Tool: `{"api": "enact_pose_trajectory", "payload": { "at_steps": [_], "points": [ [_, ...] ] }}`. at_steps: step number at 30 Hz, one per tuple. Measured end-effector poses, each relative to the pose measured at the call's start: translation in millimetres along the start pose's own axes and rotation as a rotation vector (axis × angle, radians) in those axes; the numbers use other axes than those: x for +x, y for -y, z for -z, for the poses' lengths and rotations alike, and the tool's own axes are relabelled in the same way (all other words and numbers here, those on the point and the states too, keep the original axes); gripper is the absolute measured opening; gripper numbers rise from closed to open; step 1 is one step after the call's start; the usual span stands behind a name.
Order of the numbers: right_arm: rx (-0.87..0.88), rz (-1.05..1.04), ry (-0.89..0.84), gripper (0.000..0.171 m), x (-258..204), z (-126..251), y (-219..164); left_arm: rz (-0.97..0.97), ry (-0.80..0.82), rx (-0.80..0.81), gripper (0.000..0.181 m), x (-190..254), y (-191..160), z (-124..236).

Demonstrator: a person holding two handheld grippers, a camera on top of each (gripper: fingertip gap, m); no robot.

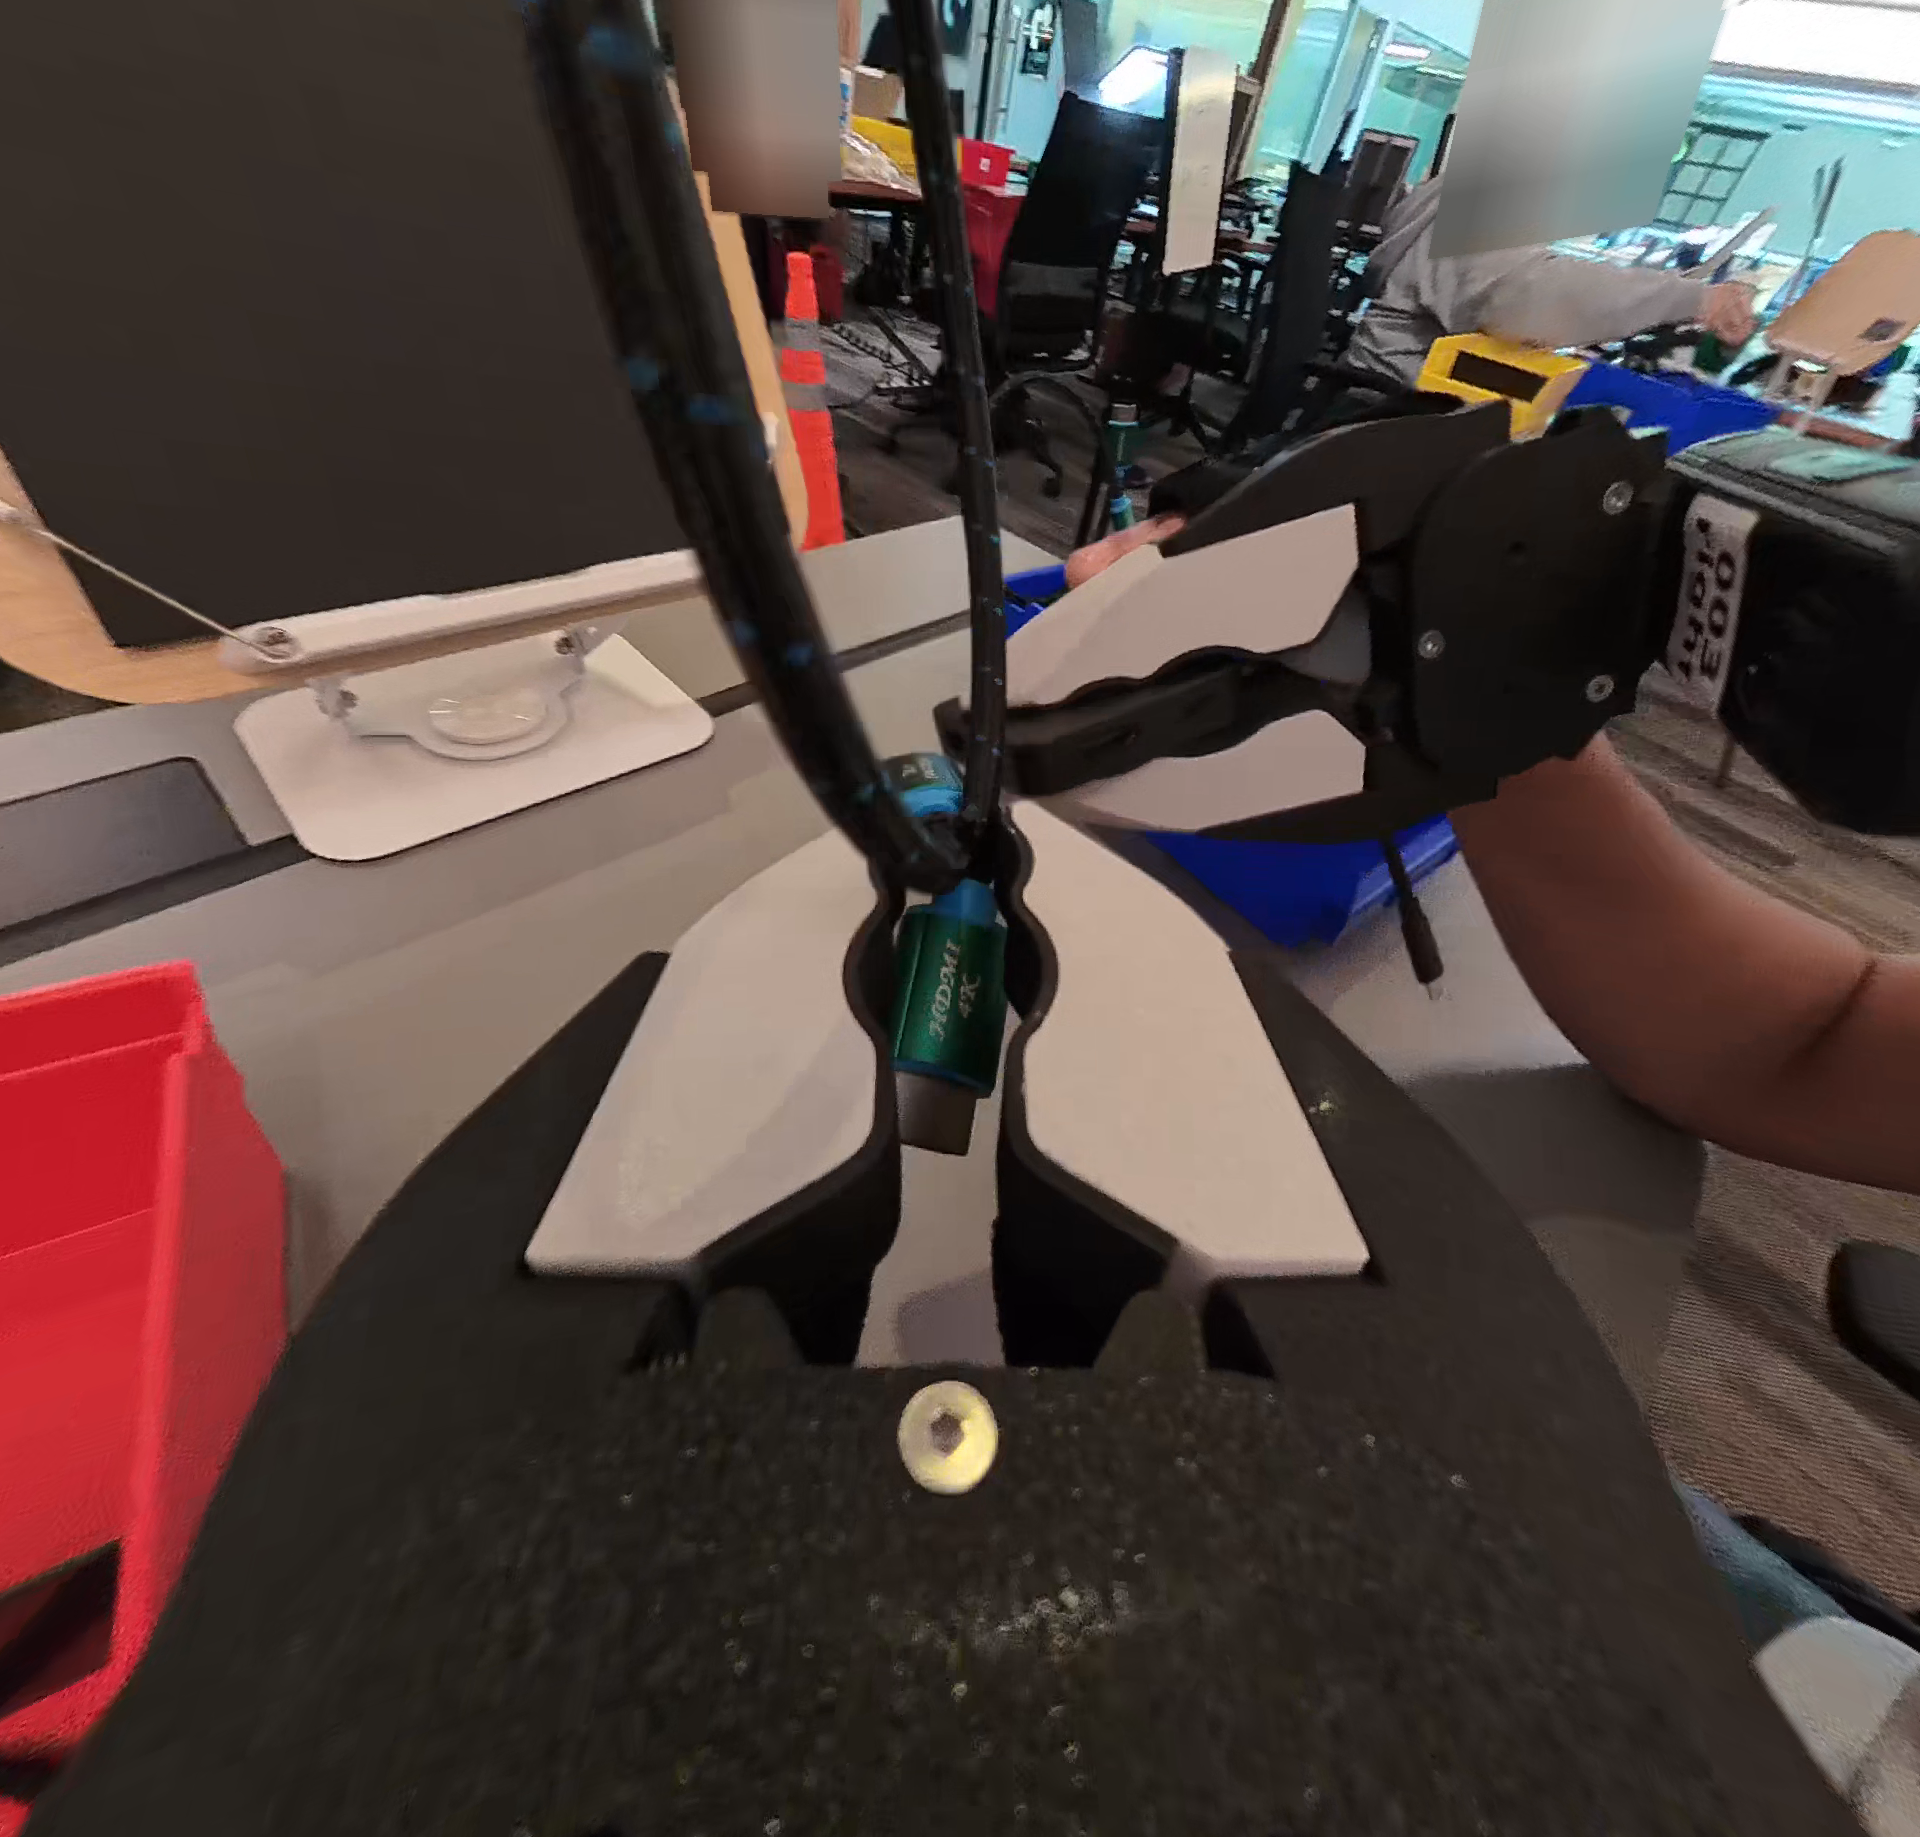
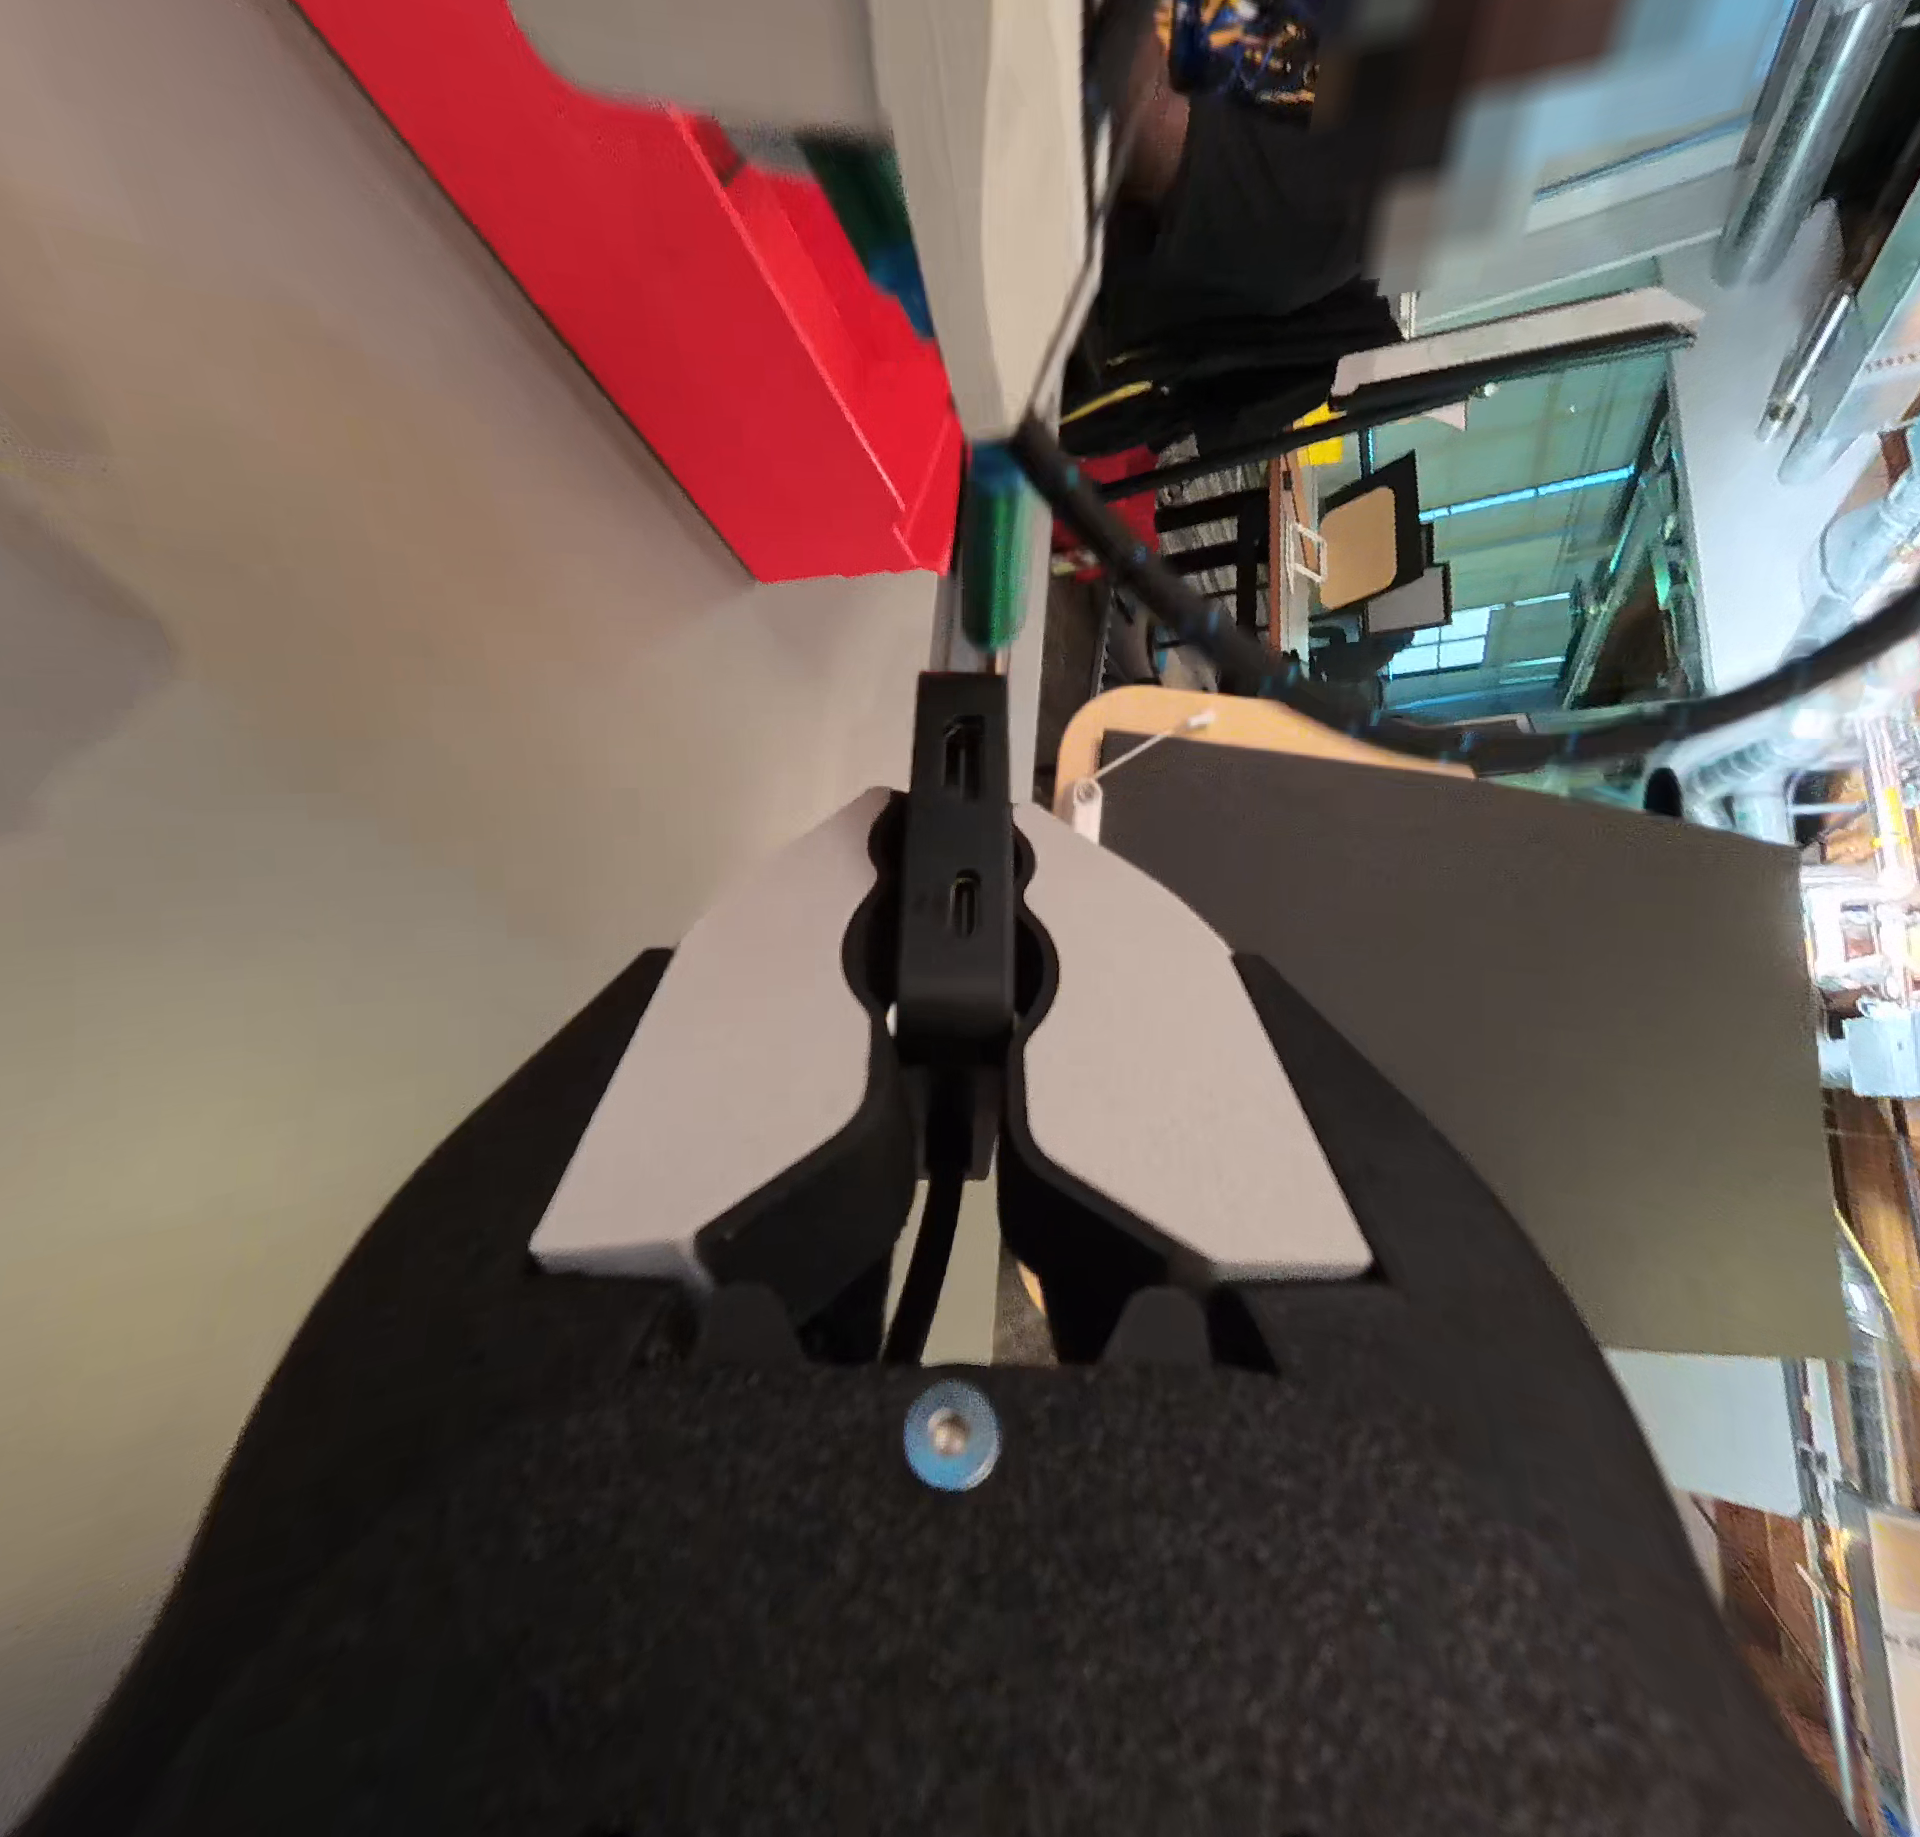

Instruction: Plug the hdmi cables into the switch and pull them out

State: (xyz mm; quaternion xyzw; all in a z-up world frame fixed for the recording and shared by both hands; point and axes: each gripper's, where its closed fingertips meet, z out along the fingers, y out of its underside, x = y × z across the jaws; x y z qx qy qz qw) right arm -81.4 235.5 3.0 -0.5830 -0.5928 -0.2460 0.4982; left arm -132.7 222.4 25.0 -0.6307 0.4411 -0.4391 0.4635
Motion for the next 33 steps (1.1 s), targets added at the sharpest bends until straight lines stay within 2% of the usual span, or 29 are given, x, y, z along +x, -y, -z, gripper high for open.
{"api": "enact_pose_trajectory", "payload": {
  "at_steps": [5,14,25,33],
  "points": [
    [-0.099,0.015,-0.081,0.014,13.2,0.9,-8.9,0.024,-0.076,0.009,0.015,22.9,7.4,10.0],
    [-0.227,0.124,-0.19,0.015,19.8,-1.0,-7.4,0.007,0.003,0.013,0.015,31.0,11.6,2.7],
    [-0.24,0.127,-0.214,0.014,24.4,4.2,-8.1,-0.129,0.085,0.046,0.015,35.4,11.3,-3.0],
    [-0.235,0.176,-0.244,0.014,23.7,4.0,-5.5,-0.107,0.06,0.035,0.015,34.6,12.9,-1.0]
  ]
}}
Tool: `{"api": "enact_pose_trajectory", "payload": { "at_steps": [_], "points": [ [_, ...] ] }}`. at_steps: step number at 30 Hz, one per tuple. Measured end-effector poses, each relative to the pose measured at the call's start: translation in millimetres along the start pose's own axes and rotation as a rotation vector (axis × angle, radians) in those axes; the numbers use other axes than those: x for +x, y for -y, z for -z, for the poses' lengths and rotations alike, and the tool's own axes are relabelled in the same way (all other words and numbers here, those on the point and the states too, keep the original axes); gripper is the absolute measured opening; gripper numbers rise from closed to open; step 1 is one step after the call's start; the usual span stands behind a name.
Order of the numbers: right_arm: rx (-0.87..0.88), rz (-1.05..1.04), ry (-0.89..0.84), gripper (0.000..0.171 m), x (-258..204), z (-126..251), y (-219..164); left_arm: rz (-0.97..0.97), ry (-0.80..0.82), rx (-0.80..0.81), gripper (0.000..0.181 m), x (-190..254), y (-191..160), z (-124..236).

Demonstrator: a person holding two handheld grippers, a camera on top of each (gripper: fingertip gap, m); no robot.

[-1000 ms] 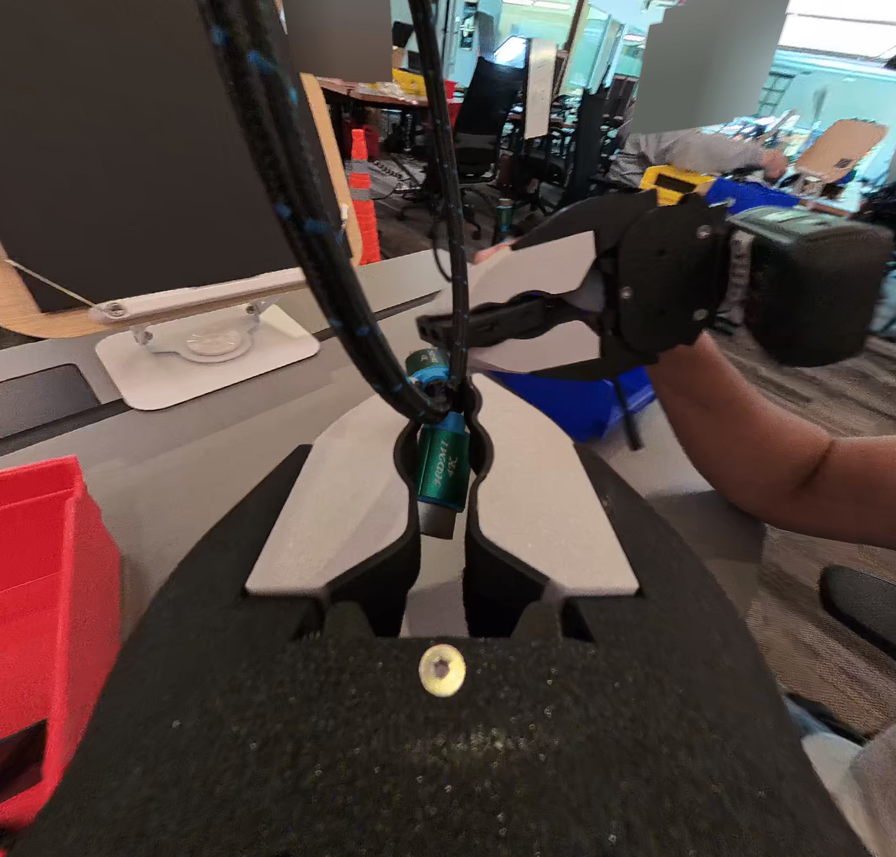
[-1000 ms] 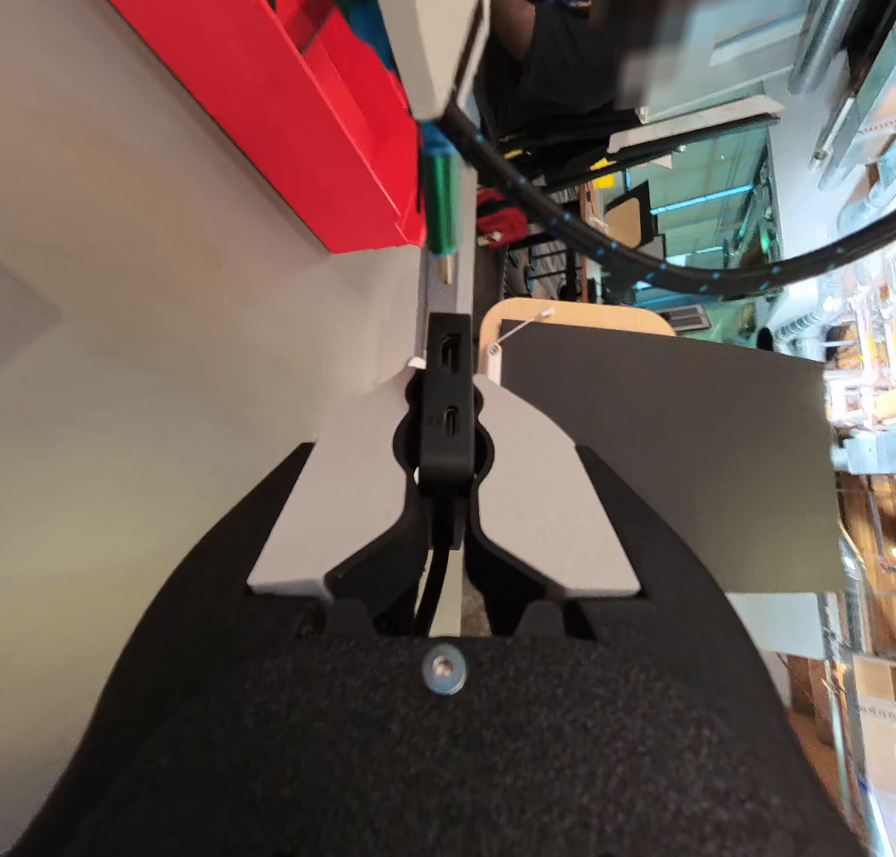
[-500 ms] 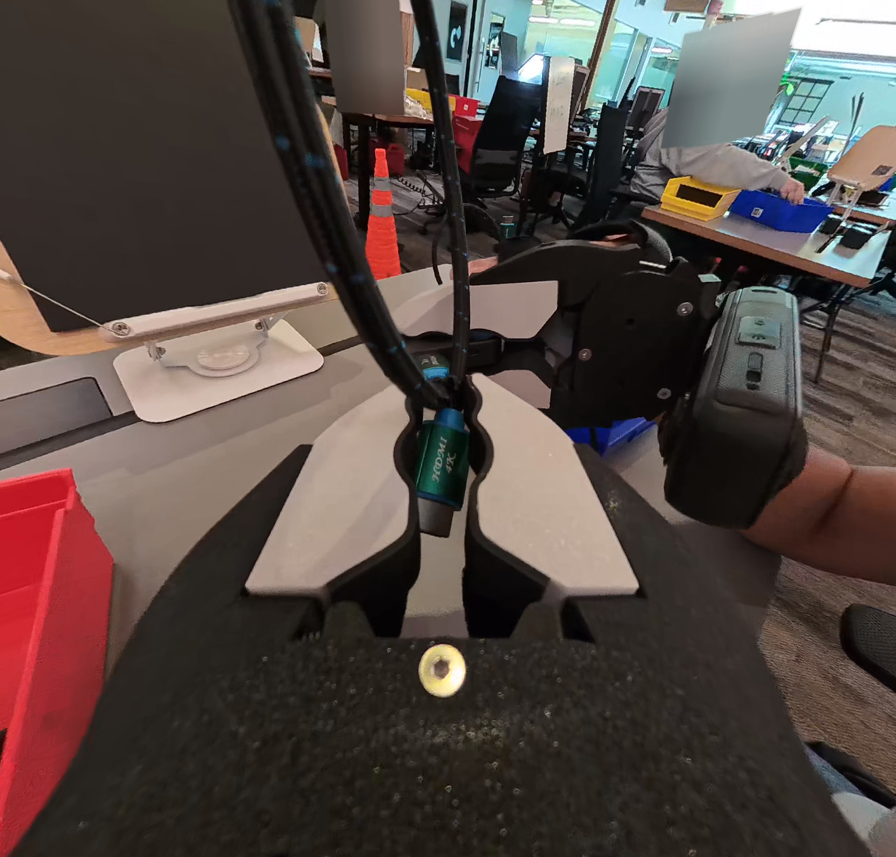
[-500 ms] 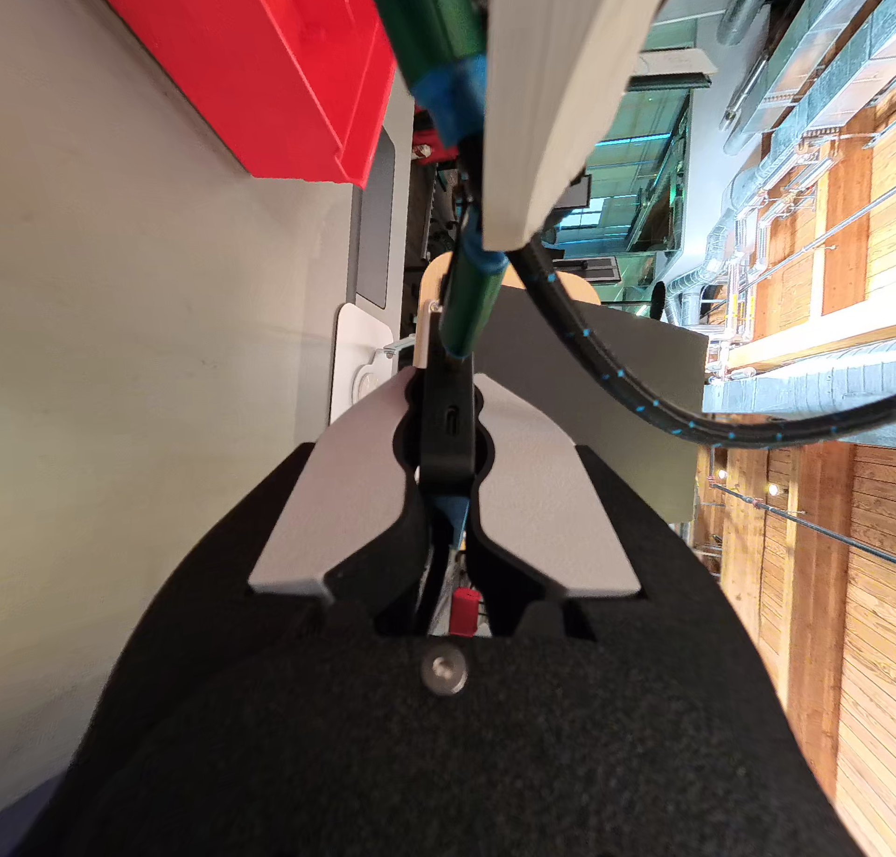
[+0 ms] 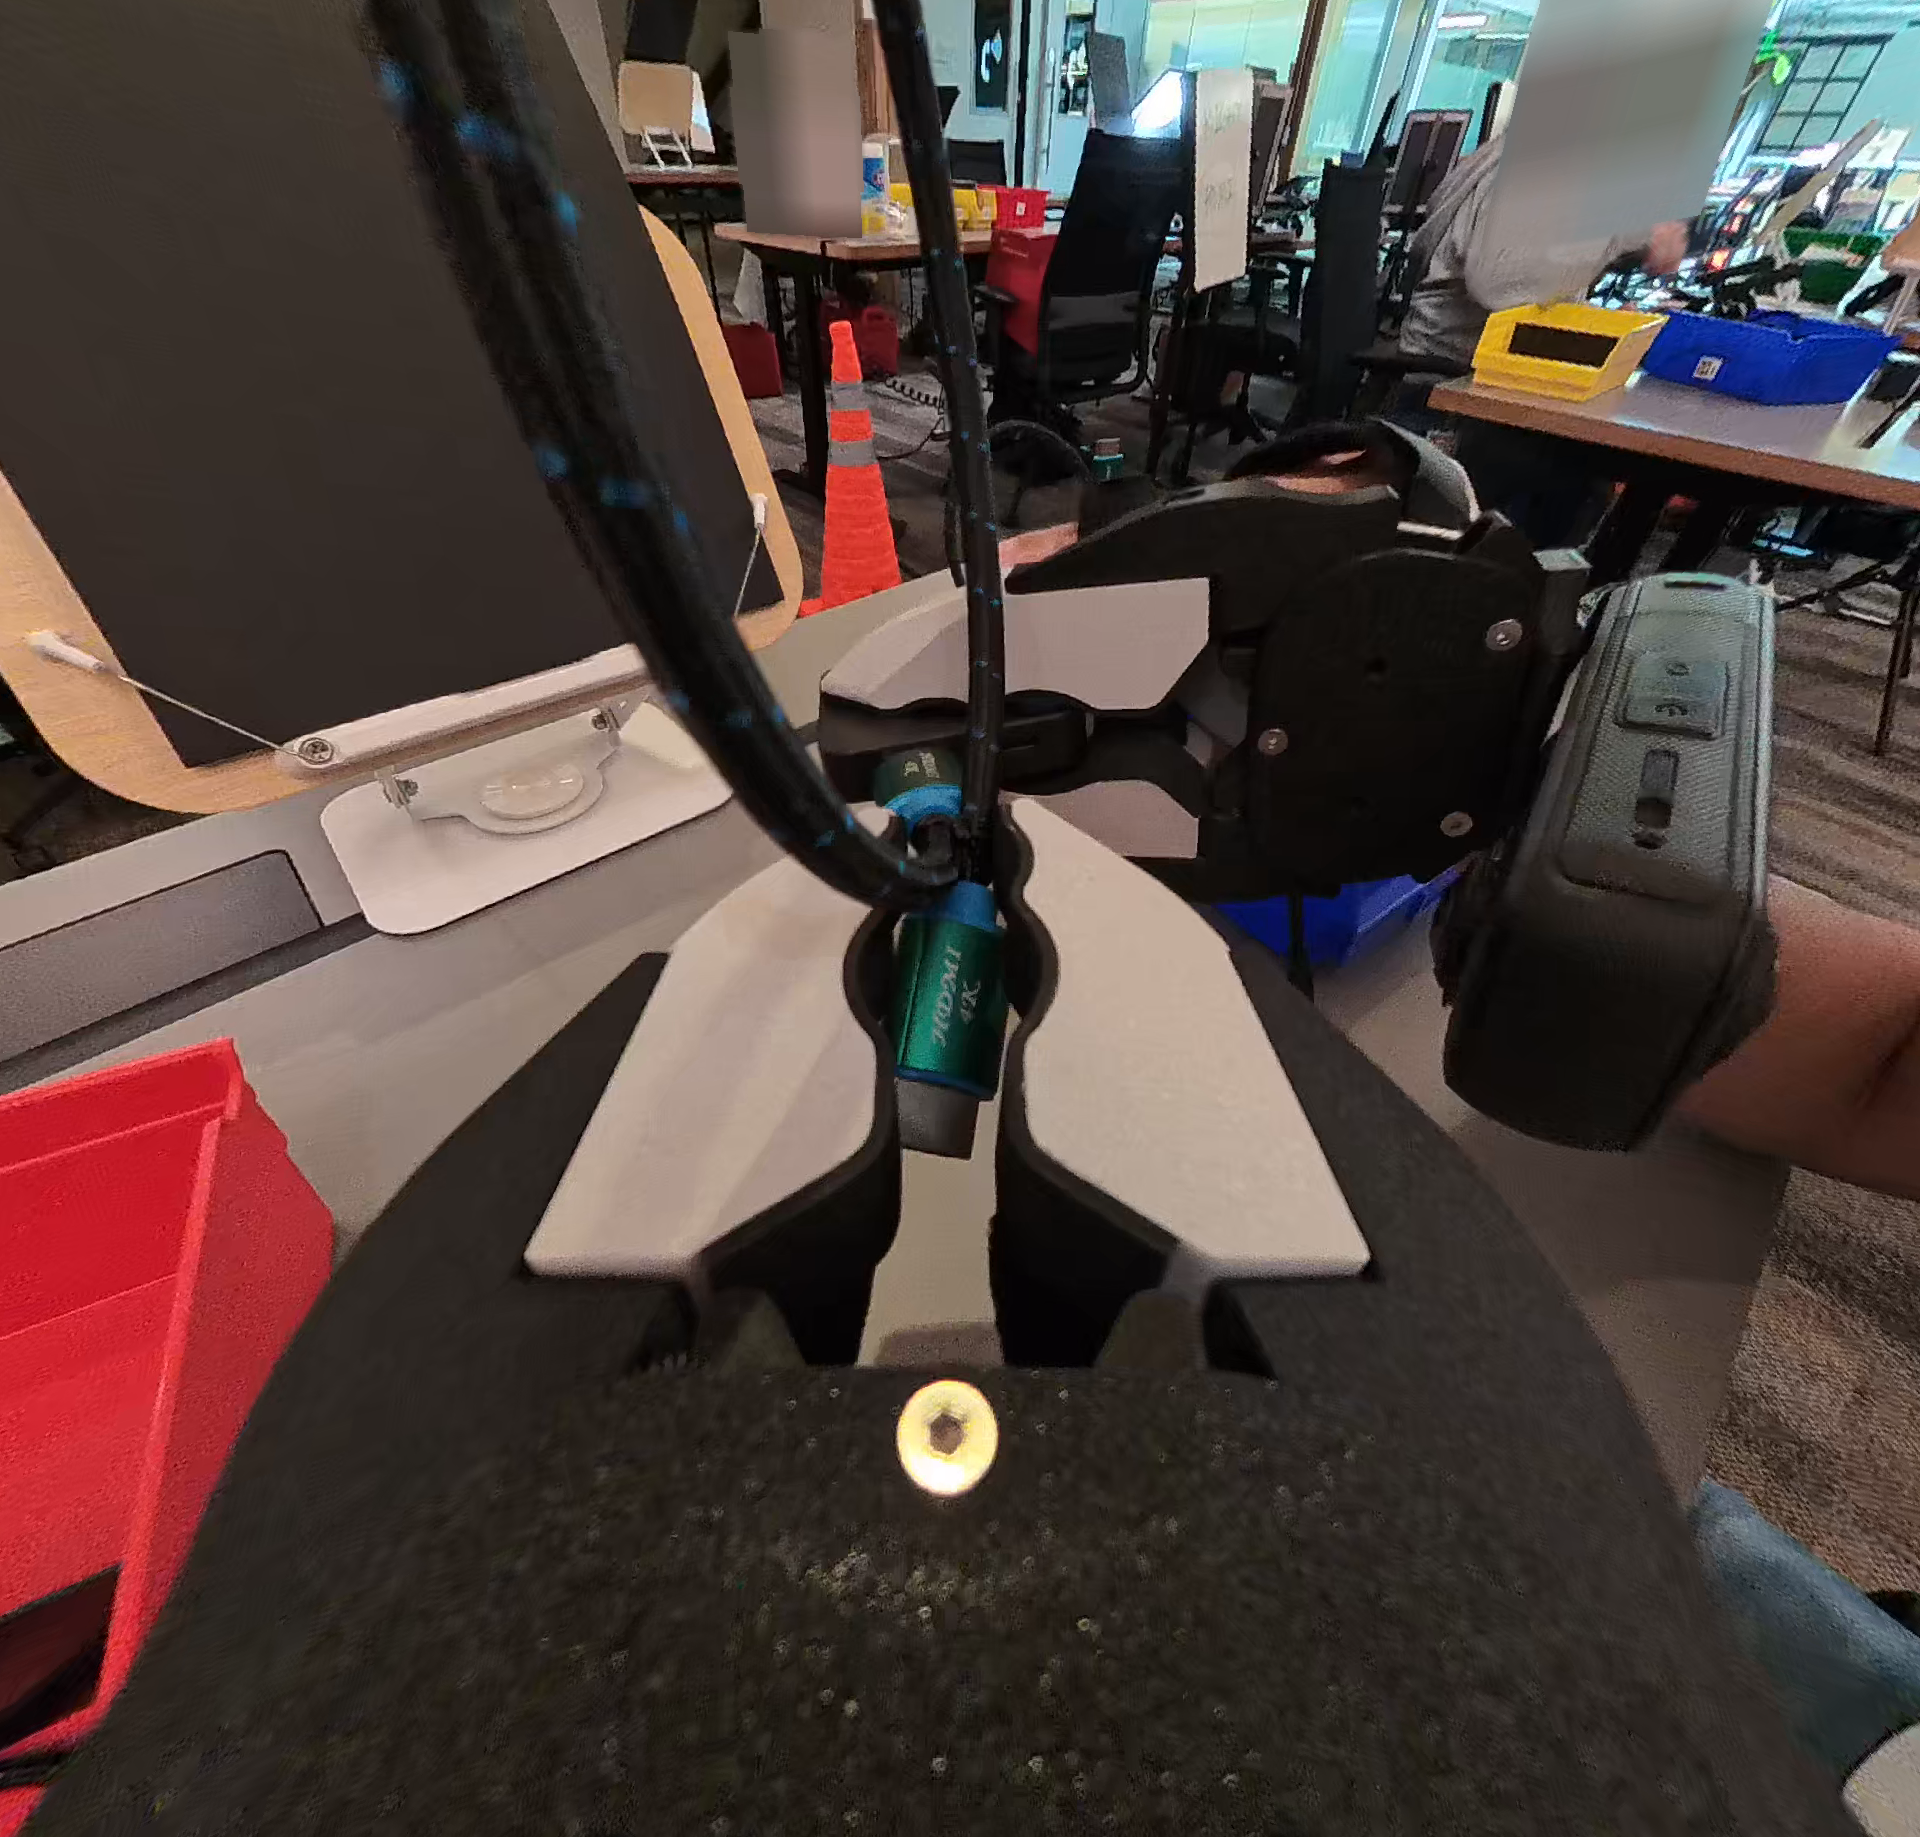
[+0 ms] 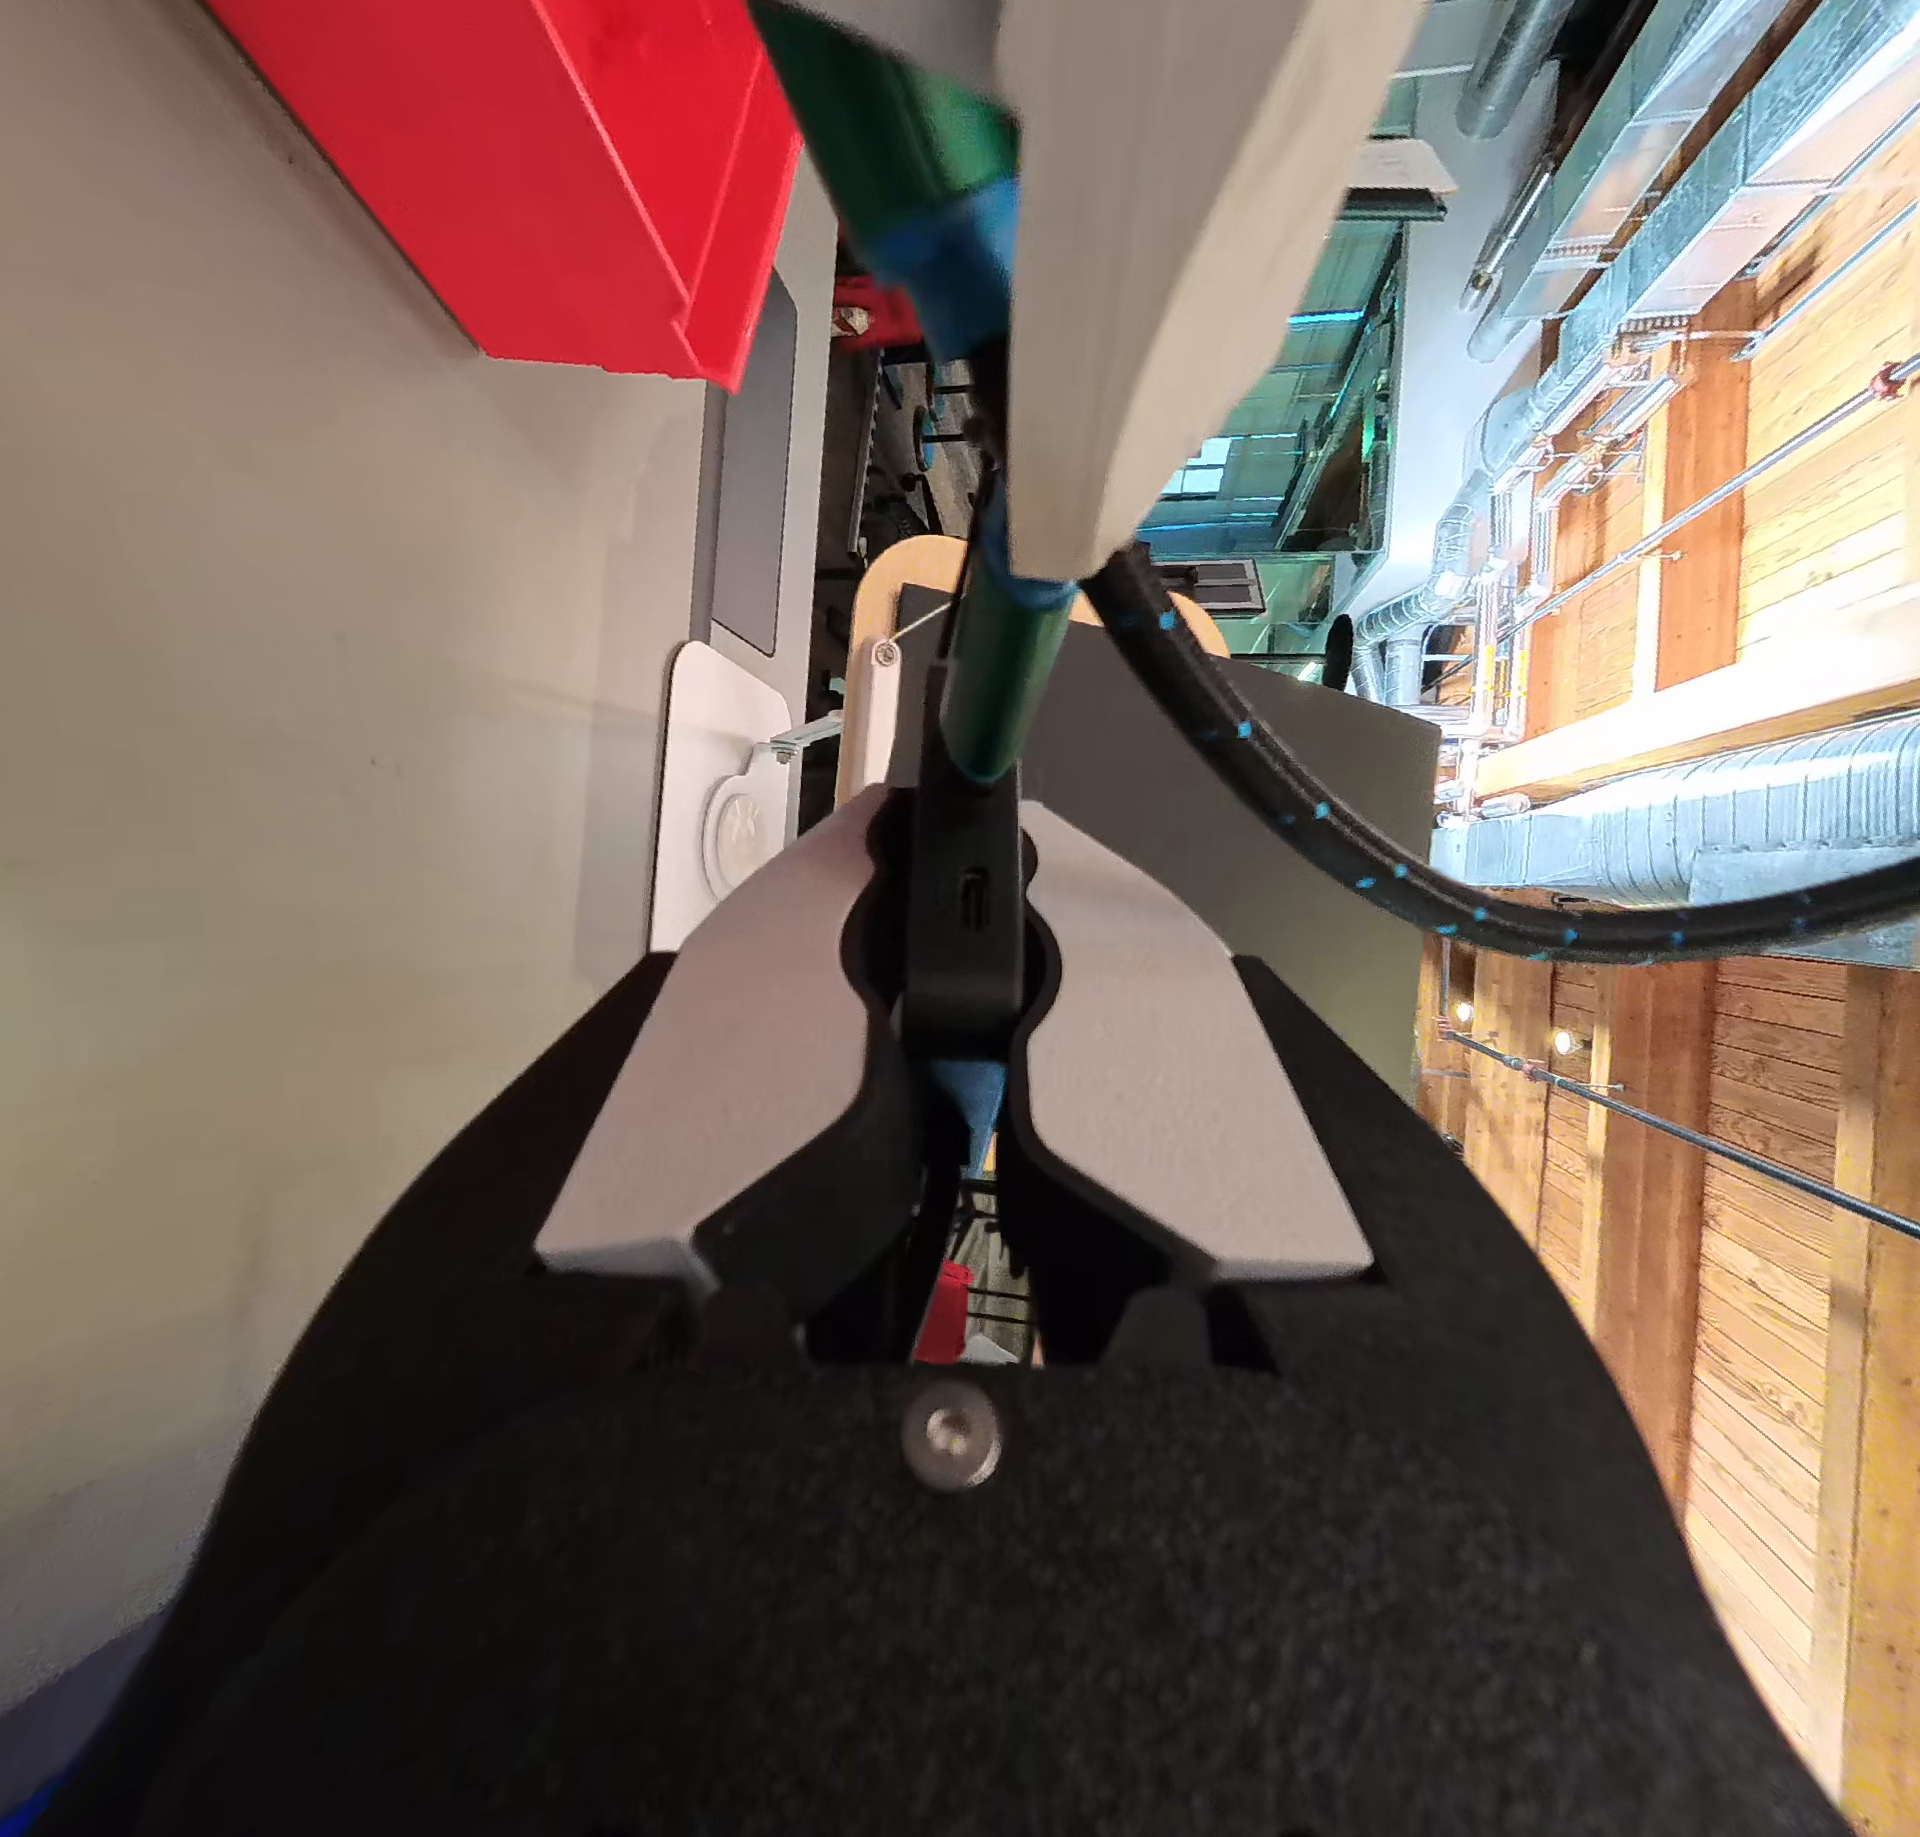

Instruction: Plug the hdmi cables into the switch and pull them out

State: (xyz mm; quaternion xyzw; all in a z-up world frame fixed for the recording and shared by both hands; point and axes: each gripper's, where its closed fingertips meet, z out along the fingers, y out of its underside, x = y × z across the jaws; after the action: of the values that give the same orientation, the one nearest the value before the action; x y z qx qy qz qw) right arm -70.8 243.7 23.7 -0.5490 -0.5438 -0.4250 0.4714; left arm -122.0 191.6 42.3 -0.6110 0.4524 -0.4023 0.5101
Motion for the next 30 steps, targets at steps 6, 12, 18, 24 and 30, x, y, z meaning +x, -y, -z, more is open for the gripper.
{"api": "enact_pose_trajectory", "payload": {
  "at_steps": [6,12,18,24,30],
  "points": [
    [-0.006,-0.02,0.013,0.013,-4.3,-3.0,2.2,-0.009,0.039,0.02,0.015,-4.0,-2.0,0.5],
    [-0.009,-0.058,-0.003,0.013,-0.9,-3.0,7.6,-0.04,0.111,0.061,0.016,-3.7,-3.6,1.2],
    [-0.043,-0.037,0.016,0.013,-6.6,-8.5,2.3,0.021,0.068,0.036,0.016,-9.3,-9.2,-4.7],
    [0.042,-0.114,0.098,0.014,-14.8,-12.7,6.2,0.104,-0.071,0.018,0.017,-6.5,-8.2,2.3],
    [-0.005,-0.156,0.109,0.014,-11.5,-16.3,-13.9,0.116,-0.015,0.082,0.05,-13.5,-41.6,61.7]
  ]
}}
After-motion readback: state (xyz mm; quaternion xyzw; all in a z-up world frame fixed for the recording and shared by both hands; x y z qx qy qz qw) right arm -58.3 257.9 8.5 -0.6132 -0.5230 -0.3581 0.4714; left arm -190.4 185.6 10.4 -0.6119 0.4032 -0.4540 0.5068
